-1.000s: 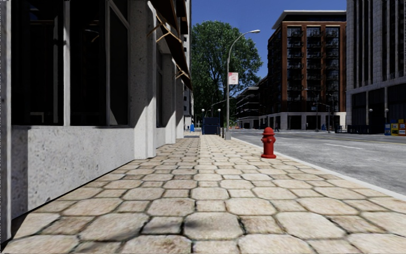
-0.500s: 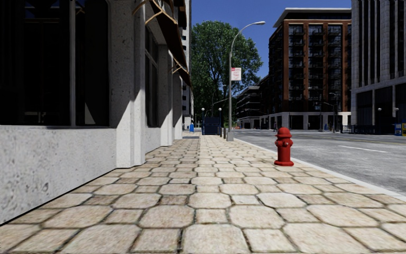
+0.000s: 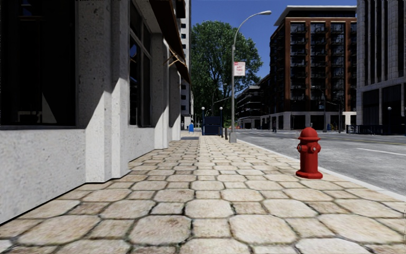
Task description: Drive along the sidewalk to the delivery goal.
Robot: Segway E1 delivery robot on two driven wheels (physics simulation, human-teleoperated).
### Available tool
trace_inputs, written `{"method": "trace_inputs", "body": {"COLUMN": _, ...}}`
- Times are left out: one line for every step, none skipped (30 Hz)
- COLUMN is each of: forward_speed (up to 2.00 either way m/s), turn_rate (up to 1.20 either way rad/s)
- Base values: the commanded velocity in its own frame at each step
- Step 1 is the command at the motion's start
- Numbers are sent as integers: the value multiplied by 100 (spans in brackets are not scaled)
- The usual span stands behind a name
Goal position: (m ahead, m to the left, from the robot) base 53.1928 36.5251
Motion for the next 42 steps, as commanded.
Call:
{"method": "trace_inputs", "body": {"forward_speed": 200, "turn_rate": 0}}
{"method": "trace_inputs", "body": {"forward_speed": 200, "turn_rate": 0}}
{"method": "trace_inputs", "body": {"forward_speed": 200, "turn_rate": 0}}
{"method": "trace_inputs", "body": {"forward_speed": 200, "turn_rate": 0}}
{"method": "trace_inputs", "body": {"forward_speed": 200, "turn_rate": 0}}
{"method": "trace_inputs", "body": {"forward_speed": 200, "turn_rate": 0}}
{"method": "trace_inputs", "body": {"forward_speed": 200, "turn_rate": 0}}
{"method": "trace_inputs", "body": {"forward_speed": 200, "turn_rate": 0}}
{"method": "trace_inputs", "body": {"forward_speed": 200, "turn_rate": 0}}
{"method": "trace_inputs", "body": {"forward_speed": 200, "turn_rate": 0}}
{"method": "trace_inputs", "body": {"forward_speed": 200, "turn_rate": 0}}
{"method": "trace_inputs", "body": {"forward_speed": 200, "turn_rate": 0}}
{"method": "trace_inputs", "body": {"forward_speed": 200, "turn_rate": 0}}
{"method": "trace_inputs", "body": {"forward_speed": 200, "turn_rate": 0}}
{"method": "trace_inputs", "body": {"forward_speed": 200, "turn_rate": 0}}
{"method": "trace_inputs", "body": {"forward_speed": 200, "turn_rate": 0}}
{"method": "trace_inputs", "body": {"forward_speed": 200, "turn_rate": 0}}
{"method": "trace_inputs", "body": {"forward_speed": 200, "turn_rate": 0}}
{"method": "trace_inputs", "body": {"forward_speed": 200, "turn_rate": 0}}
{"method": "trace_inputs", "body": {"forward_speed": 200, "turn_rate": 0}}
{"method": "trace_inputs", "body": {"forward_speed": 200, "turn_rate": 0}}
{"method": "trace_inputs", "body": {"forward_speed": 200, "turn_rate": 0}}
{"method": "trace_inputs", "body": {"forward_speed": 200, "turn_rate": 0}}
{"method": "trace_inputs", "body": {"forward_speed": 200, "turn_rate": 0}}
{"method": "trace_inputs", "body": {"forward_speed": 200, "turn_rate": 0}}
{"method": "trace_inputs", "body": {"forward_speed": 200, "turn_rate": 0}}
{"method": "trace_inputs", "body": {"forward_speed": 200, "turn_rate": 0}}
{"method": "trace_inputs", "body": {"forward_speed": 200, "turn_rate": 0}}
{"method": "trace_inputs", "body": {"forward_speed": 200, "turn_rate": 0}}
{"method": "trace_inputs", "body": {"forward_speed": 200, "turn_rate": 0}}
{"method": "trace_inputs", "body": {"forward_speed": 200, "turn_rate": 0}}
{"method": "trace_inputs", "body": {"forward_speed": 200, "turn_rate": 0}}
{"method": "trace_inputs", "body": {"forward_speed": 200, "turn_rate": 0}}
{"method": "trace_inputs", "body": {"forward_speed": 200, "turn_rate": 0}}
{"method": "trace_inputs", "body": {"forward_speed": 200, "turn_rate": 0}}
{"method": "trace_inputs", "body": {"forward_speed": 200, "turn_rate": 0}}
{"method": "trace_inputs", "body": {"forward_speed": 200, "turn_rate": 0}}
{"method": "trace_inputs", "body": {"forward_speed": 200, "turn_rate": 0}}
{"method": "trace_inputs", "body": {"forward_speed": 200, "turn_rate": 0}}
{"method": "trace_inputs", "body": {"forward_speed": 200, "turn_rate": 0}}
{"method": "trace_inputs", "body": {"forward_speed": 200, "turn_rate": 0}}
{"method": "trace_inputs", "body": {"forward_speed": 200, "turn_rate": 0}}
